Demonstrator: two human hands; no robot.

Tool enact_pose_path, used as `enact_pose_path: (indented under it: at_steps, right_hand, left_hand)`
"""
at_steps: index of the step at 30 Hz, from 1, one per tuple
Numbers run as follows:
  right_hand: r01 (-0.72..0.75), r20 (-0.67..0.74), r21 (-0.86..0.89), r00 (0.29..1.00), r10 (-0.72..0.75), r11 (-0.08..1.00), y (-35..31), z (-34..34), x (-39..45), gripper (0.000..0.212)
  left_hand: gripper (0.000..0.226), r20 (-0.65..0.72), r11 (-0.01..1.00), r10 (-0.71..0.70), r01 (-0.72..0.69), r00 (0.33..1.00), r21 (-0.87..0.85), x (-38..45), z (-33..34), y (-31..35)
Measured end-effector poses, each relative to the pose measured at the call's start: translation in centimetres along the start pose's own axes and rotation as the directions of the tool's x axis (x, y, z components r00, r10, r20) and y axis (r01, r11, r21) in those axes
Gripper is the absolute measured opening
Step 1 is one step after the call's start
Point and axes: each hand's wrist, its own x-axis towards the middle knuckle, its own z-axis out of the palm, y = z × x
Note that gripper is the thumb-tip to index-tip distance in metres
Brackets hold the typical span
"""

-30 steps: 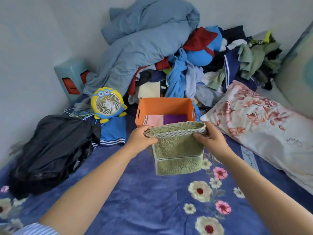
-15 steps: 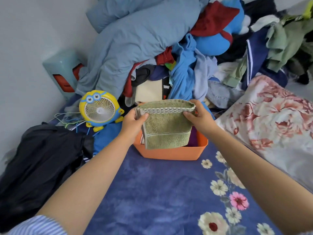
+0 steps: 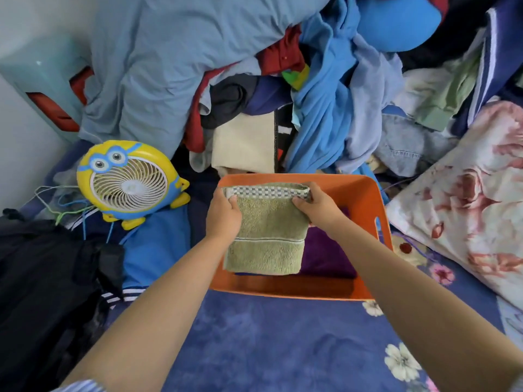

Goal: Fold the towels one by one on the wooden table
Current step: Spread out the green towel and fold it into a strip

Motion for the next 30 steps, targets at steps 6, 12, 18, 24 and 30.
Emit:
enact_pose_path:
  at_steps: [6, 12, 18, 24, 30]
  right_hand:
    - [-0.184, 0.037, -0.086, 0.981, 0.188, 0.979, 5.0, 4.0, 5.7, 0.033]
    - [-0.273, -0.108, -0.028, 0.957, 0.269, 0.962, 8.3, 6.5, 8.4, 0.055]
    - [-0.028, 0.081, -0.441, 0.994, 0.071, 0.897, 11.4, 8.3, 7.4, 0.061]
    - [0.104, 0.167, -0.789, 0.985, 0.048, 0.605, 13.5, 9.0, 6.7, 0.055]
    - [0.147, 0.229, -0.875, 0.965, 0.128, 0.461, 13.2, 9.0, 6.0, 0.058]
  left_hand:
    - [0.03, 0.024, 0.961, -0.171, 0.162, 0.985, 0.223, 3.3, 5.2, -4.7]
    - [0.043, -0.007, 0.946, -0.136, 0.132, 0.991, 0.296, 5.3, 8.5, -5.4]
    - [0.063, 0.181, 0.85, 0.074, -0.157, 0.981, 0.502, 4.2, 10.8, -8.1]
    - [0.068, 0.524, 0.683, 0.121, -0.454, 0.843, 0.573, 3.6, 10.8, -11.2]
    - [0.078, 0.588, 0.625, -0.042, -0.438, 0.808, 0.646, 3.5, 10.9, -10.9]
